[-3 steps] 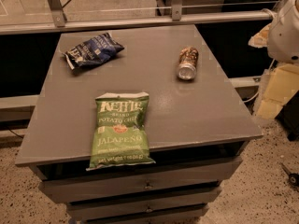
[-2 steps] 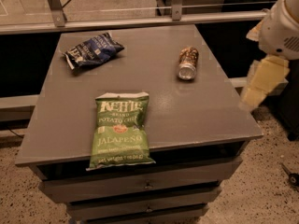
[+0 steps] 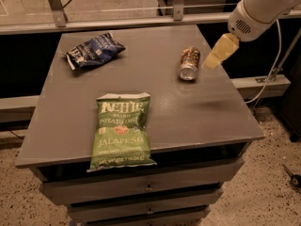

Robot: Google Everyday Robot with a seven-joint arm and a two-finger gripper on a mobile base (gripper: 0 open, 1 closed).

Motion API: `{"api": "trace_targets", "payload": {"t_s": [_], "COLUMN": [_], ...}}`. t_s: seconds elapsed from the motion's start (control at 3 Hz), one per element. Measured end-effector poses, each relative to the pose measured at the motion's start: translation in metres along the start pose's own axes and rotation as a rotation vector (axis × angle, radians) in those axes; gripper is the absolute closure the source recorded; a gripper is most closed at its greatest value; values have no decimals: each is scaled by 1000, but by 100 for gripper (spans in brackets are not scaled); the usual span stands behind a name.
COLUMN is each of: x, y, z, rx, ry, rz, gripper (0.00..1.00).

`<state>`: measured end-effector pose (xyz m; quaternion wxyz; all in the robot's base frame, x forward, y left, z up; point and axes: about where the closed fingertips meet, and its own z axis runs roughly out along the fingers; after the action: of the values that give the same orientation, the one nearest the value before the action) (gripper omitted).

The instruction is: Place orange can upright

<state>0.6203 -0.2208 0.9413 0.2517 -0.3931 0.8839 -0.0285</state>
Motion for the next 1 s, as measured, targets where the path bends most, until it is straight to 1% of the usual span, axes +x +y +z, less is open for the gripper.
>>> {"api": "trace_targets", "payload": {"t_s": [0.33, 0.67, 1.0], "x": [-31, -61, -85], "y": [-7, -1, 3], "z": [39, 79, 111], "rx": [-7, -23, 3], "ry": [-23, -33, -8], "rz": [149, 296, 421], "gripper": [0, 0, 0]}}
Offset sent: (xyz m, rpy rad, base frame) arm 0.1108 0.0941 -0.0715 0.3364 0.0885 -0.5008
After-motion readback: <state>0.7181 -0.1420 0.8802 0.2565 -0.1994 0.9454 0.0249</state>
